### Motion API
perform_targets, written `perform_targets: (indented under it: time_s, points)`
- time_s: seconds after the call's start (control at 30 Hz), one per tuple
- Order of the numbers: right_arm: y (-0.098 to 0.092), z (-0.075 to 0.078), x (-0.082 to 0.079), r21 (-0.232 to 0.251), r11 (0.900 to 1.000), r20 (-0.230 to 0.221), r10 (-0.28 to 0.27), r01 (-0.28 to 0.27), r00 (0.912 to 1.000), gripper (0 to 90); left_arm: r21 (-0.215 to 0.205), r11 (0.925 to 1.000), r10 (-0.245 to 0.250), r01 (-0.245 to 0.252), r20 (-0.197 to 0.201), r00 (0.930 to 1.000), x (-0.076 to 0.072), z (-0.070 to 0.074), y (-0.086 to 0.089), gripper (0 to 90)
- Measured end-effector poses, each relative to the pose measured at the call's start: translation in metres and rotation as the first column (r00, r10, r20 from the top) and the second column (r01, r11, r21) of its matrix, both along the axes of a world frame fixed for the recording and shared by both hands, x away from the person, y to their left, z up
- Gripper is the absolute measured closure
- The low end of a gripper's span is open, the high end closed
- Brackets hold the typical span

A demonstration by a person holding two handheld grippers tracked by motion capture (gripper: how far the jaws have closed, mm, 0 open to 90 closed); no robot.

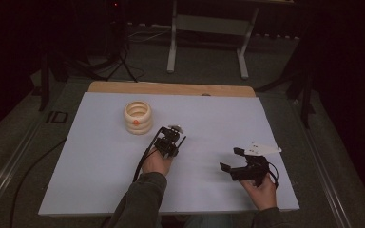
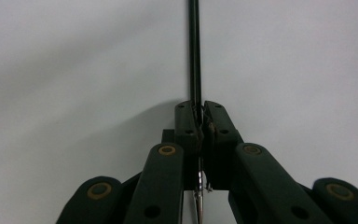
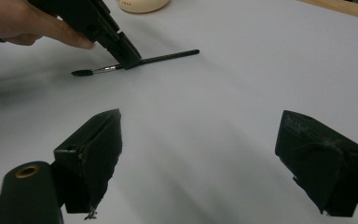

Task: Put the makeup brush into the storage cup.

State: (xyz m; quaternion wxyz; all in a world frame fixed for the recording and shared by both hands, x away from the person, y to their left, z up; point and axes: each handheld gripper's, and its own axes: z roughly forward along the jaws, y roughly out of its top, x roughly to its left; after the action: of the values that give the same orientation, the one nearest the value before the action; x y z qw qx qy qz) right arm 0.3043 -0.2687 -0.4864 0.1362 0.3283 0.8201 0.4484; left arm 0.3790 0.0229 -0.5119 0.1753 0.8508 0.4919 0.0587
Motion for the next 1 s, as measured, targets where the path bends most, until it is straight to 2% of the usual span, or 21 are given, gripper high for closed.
perform_targets:
  time_s: [0.13,0.37,0.47,0.63,0.8,1.0]
  points:
    - [0.000,0.000,0.000,-0.001,1.000,0.001,0.000,0.000,1.0000,14.5,0.010,0.9999,-0.010,0.010,0.002,1.0000,0.000,0.001,0.004,86.4]
    - [0.002,-0.001,0.000,-0.005,1.000,-0.001,0.006,-0.006,1.0000,14.5,-0.004,0.9992,-0.040,0.040,0.019,0.9990,-0.003,0.005,0.010,86.4]
    - [0.004,-0.002,0.000,-0.007,1.000,-0.002,0.009,-0.009,1.0000,14.5,-0.004,0.9984,-0.057,0.057,0.005,0.9984,-0.002,0.005,0.012,86.5]
    - [0.007,-0.002,0.000,-0.013,1.000,-0.005,0.013,-0.013,0.9999,14.5,0.019,0.9971,-0.074,0.074,-0.014,0.9972,-0.001,0.001,0.011,86.6]
    - [0.006,-0.003,0.001,-0.013,1.000,-0.004,0.012,-0.012,0.9999,14.5,0.027,0.9966,-0.078,0.078,-0.013,0.9969,0.000,0.001,0.010,86.1]
    - [0.006,-0.002,0.001,-0.013,1.000,-0.003,0.014,-0.014,0.9999,14.5,0.013,0.9963,-0.085,0.085,-0.024,0.9961,0.002,0.000,0.012,85.8]
